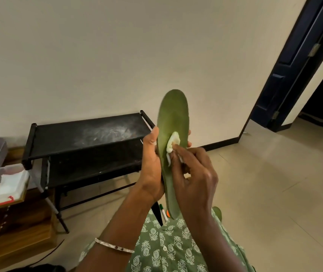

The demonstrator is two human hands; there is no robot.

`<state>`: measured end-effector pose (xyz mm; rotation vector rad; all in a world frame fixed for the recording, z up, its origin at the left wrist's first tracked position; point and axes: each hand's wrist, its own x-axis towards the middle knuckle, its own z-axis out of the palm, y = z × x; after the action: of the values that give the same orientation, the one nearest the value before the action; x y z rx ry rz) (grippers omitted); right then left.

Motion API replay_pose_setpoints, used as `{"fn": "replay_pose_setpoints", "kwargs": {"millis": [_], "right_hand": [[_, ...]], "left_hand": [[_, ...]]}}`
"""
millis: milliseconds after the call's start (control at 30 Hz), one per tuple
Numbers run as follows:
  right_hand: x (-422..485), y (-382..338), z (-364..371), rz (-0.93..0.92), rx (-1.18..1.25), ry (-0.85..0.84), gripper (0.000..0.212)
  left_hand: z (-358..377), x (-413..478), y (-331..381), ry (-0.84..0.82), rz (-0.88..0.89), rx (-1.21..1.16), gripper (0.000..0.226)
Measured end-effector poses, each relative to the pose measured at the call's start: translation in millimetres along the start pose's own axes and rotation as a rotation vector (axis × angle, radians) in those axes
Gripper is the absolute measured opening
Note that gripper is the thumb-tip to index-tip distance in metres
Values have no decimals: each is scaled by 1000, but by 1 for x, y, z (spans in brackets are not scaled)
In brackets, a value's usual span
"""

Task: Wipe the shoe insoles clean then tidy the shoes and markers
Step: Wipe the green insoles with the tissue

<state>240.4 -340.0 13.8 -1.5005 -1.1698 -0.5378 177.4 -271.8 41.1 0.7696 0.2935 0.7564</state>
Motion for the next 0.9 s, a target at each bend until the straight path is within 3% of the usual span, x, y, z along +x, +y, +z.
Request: {"fn": "replay_pose_setpoints", "kwargs": {"millis": [400,633,900], "right_hand": [[-28,-9,5,-38,-62,-91,24],[16,-5,3,-12,-142,-19,26],[-34,-11,6,-37,-115,-115,32]], "left_hand": [[-11,2,12,-11,99,127,82],[1,-4,5,11,83,165,58],[-9,0,11,10,69,127,80]]}}
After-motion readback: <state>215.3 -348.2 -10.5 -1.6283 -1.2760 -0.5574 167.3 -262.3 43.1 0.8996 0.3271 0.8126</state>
